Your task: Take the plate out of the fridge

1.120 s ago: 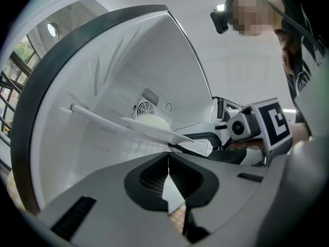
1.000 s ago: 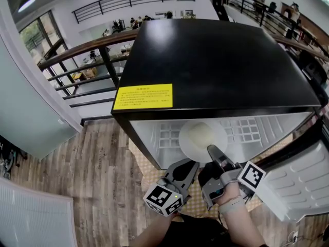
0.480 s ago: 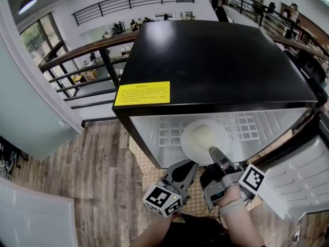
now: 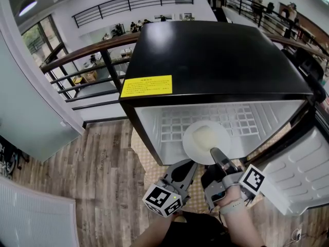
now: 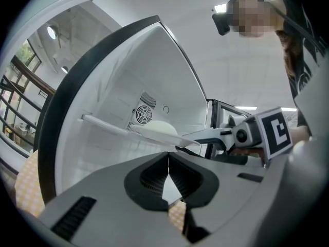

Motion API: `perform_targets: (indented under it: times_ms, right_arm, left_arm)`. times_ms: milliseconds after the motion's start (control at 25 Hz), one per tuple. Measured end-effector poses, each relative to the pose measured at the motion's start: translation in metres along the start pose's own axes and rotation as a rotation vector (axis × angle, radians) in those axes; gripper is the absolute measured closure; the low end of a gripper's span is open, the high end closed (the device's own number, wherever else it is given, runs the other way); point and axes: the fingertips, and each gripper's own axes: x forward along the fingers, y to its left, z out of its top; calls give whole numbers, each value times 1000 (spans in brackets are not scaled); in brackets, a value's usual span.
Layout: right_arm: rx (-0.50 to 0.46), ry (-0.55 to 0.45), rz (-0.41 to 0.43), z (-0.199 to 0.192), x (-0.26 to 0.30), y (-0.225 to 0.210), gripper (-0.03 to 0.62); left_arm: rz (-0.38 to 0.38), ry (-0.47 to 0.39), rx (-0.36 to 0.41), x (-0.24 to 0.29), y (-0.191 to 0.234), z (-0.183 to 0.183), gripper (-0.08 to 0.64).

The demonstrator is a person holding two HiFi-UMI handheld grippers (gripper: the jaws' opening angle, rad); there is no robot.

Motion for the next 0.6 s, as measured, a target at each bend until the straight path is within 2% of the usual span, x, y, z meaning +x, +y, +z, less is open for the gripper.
perform_targets:
  times_ms: [600]
  right_arm:
    - [-16, -18, 46, -12, -23, 8, 541]
  left_arm:
    - [-10, -10, 25, -20, -16, 6, 551]
